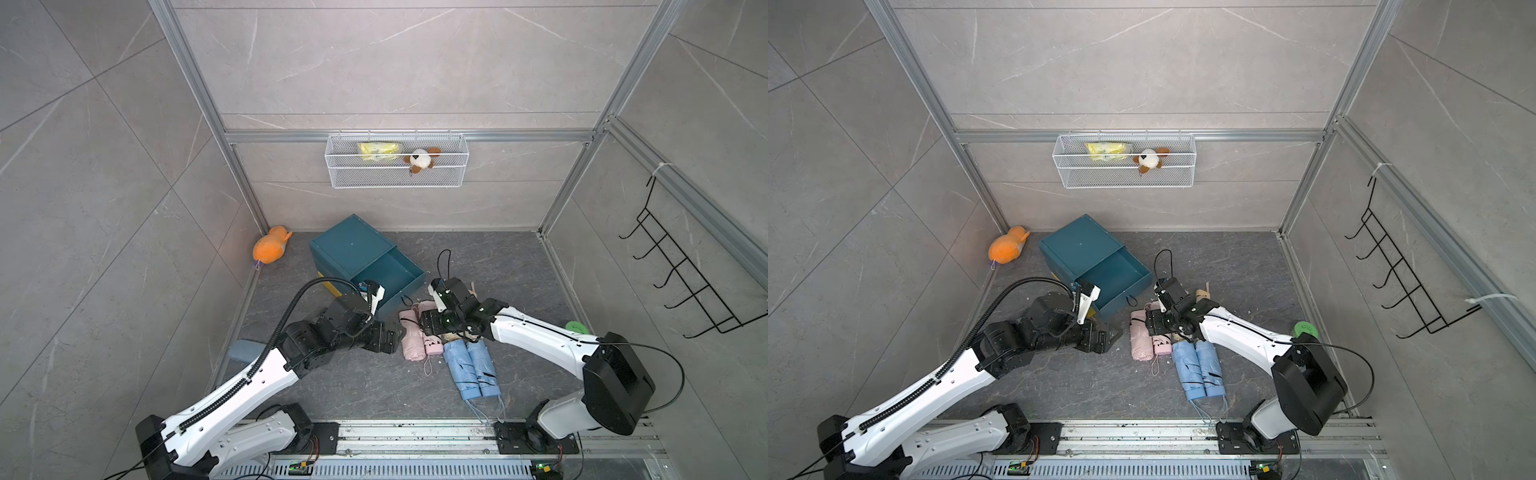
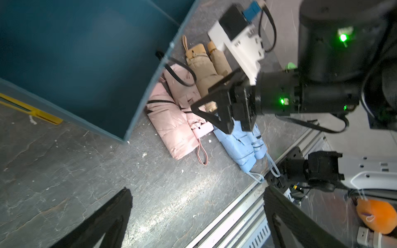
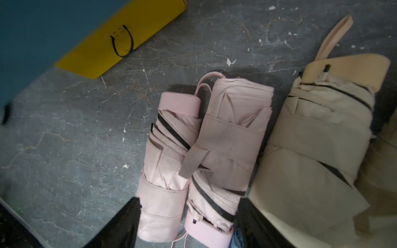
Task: Place the umbrella in the drawer by color
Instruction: Open the drawer in the storage box, then pick up the umbrella from the center of the board.
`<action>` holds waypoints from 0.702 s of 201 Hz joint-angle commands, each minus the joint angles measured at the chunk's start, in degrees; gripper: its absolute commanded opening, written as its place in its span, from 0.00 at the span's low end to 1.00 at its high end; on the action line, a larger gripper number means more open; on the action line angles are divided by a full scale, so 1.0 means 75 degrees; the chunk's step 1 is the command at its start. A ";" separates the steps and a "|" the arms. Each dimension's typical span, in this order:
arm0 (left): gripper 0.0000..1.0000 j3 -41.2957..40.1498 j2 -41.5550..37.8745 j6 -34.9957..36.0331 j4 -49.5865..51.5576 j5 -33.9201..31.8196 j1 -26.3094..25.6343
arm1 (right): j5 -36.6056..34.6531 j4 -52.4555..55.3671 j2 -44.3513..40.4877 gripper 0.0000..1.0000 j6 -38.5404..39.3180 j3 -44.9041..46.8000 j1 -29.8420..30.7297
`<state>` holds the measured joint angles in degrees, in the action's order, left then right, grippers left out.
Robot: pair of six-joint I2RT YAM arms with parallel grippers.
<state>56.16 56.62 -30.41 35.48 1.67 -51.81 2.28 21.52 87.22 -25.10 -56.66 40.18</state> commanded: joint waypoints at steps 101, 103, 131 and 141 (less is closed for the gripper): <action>1.00 -0.0965 -0.0019 0.0268 -0.1347 -0.0695 -0.0877 | -0.1274 -0.0880 0.1429 0.75 -0.0330 -0.0093 0.0040; 1.00 -0.0968 -0.0007 0.0270 -0.1345 -0.0681 -0.0880 | -0.1276 -0.0892 0.1458 0.75 -0.0329 -0.0093 0.0038; 1.00 -0.1065 -0.0045 0.0237 -0.1409 -0.0675 -0.0890 | -0.1289 -0.1038 0.1797 0.75 -0.0391 -0.0121 0.0039; 1.00 -0.1107 -0.0066 0.0225 -0.1435 -0.0689 -0.0894 | -0.1325 -0.1084 0.1901 0.75 -0.0403 -0.0097 0.0033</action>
<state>48.34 56.99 -29.61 26.81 -2.94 -58.22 -5.76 14.66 98.96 -27.09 -56.90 40.18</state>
